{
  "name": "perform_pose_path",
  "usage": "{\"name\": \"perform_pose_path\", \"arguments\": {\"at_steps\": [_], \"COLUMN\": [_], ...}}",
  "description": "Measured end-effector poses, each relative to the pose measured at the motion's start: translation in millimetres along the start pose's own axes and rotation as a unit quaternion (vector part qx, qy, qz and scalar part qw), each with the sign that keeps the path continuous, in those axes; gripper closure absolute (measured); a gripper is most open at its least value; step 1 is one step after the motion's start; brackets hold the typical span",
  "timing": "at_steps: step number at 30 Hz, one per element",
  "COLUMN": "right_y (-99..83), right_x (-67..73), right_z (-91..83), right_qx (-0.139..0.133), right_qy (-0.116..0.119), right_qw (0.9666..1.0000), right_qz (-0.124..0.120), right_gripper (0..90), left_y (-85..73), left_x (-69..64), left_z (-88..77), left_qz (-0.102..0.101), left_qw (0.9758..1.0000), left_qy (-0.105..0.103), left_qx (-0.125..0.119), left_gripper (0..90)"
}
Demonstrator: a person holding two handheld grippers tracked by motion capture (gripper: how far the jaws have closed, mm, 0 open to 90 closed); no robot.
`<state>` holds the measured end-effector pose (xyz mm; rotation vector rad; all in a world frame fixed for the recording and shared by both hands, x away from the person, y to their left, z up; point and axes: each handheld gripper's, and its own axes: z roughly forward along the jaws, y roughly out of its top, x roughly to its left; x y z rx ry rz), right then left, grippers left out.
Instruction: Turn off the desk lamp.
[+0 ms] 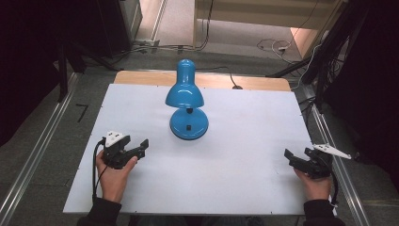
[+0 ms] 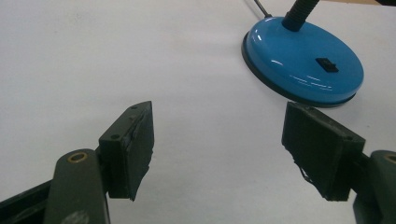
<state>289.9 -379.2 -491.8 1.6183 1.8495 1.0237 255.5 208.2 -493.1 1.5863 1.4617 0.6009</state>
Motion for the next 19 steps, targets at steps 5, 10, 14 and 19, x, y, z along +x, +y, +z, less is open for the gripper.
{"name": "perform_pose_path", "arguments": {"at_steps": [5, 10, 14, 19], "right_y": [-0.2, -0.3, -0.3, -1.0], "right_x": [-0.1, 0.1, 0.0, 0.3], "right_z": [0.1, 0.2, 0.1, -0.1], "right_qx": [0.0, 0.0, 0.0, 0.002], "right_qy": [0.0, 0.0, 0.001, 0.001], "right_qw": [1.0, 1.0, 1.0, 1.0], "right_qz": [-0.001, 0.0, -0.001, 0.002], "right_gripper": [11.8, 11.7, 11.7, 11.8], "left_y": [-1.4, -4.3, -5.8, -9.1], "left_x": [5.6, 11.7, 15.0, 22.4], "left_z": [-6.9, -11.6, -15.5, -17.0], "left_qz": [-0.003, -0.009, -0.01, -0.016], "left_qw": [1.0, 0.9999, 0.9999, 0.9997], "left_qy": [0.002, 0.005, 0.006, 0.017], "left_qx": [-0.002, -0.001, 0.0, 0.003], "left_gripper": [26.0, 26.0, 25.5, 24.8]}}
